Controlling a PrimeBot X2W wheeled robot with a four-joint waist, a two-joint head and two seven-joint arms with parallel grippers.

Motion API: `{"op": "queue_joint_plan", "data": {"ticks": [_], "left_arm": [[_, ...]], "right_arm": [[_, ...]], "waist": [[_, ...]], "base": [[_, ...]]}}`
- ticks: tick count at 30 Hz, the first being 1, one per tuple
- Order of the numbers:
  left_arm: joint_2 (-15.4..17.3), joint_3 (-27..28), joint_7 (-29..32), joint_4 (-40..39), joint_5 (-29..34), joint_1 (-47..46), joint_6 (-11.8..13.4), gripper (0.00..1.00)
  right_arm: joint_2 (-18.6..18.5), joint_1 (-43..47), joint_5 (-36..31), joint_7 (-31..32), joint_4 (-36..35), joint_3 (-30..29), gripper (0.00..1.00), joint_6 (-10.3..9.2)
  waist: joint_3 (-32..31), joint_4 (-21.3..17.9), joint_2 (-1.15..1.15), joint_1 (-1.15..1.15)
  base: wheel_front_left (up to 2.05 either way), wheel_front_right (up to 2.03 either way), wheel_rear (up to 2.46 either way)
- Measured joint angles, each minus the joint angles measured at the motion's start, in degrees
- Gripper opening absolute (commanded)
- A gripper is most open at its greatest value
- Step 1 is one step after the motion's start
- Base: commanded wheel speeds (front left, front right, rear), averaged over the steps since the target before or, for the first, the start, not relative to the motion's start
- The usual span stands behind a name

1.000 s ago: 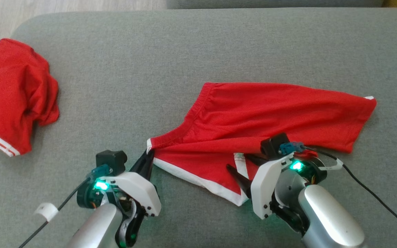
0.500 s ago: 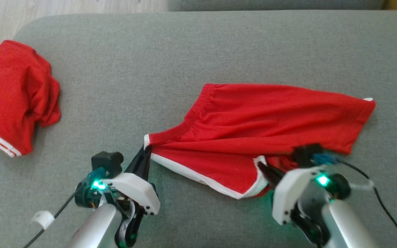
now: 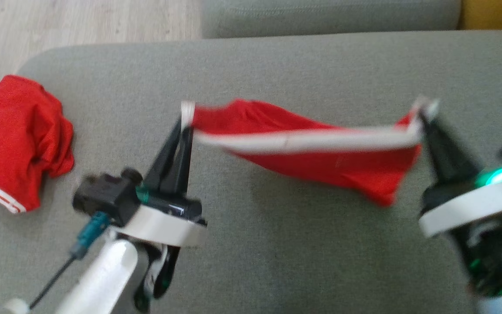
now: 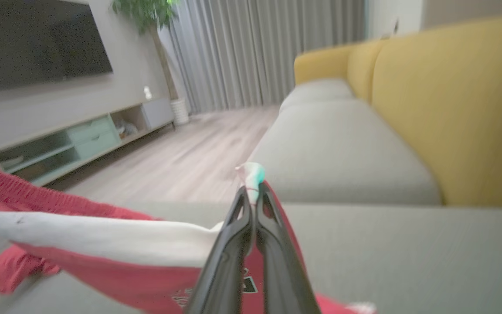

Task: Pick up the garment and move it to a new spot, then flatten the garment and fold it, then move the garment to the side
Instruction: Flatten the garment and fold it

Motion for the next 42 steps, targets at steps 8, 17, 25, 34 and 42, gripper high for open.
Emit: {"op": "queue_joint_plan", "data": {"ticks": [8, 17, 25, 34, 42], "left_arm": [[2.9, 0.8, 3.8, -18.4, 6.6, -10.9, 1.7, 0.0], [1.5, 2.2, 9.1, -19.3, 3.8, -18.6, 1.1, 0.0], [-7.6, 7.0, 2.8, 19.3, -8.6, -31.7, -7.3, 0.0], [-12.7, 17.1, -10.2, 52.8, -13.2, -49.7, -9.2, 0.0], [-15.6, 19.5, -7.4, 75.3, -19.0, -39.4, -8.9, 0.0]], "right_arm": [[-3.2, -14.2, -3.3, -0.9, -13.5, -5.6, 0.0, 0.0], [-2.6, -20.1, -3.2, 3.0, -10.4, -9.9, 0.0, 0.0], [-2.5, -40.6, -0.3, -2.6, 19.4, -5.3, 0.0, 0.0], [1.3, -60.7, 3.4, -15.2, 48.2, 4.0, 0.0, 0.01], [4.2, -52.8, 11.8, -16.4, 69.9, 15.3, 0.0, 0.01]], "waist": [[-3.1, -1.4, 0.0, 0.0], [-2.2, -2.1, 0.0, 0.0], [2.3, -3.7, 0.0, 0.02], [3.3, -7.2, 0.0, 0.01], [5.6, -8.0, 0.0, 0.01]], "base": [[0.0, 0.0, 0.0], [0.0, 0.0, 0.0], [0.0, 0.0, 0.0], [0.0, 0.0, 0.0], [0.0, 0.0, 0.0]]}}
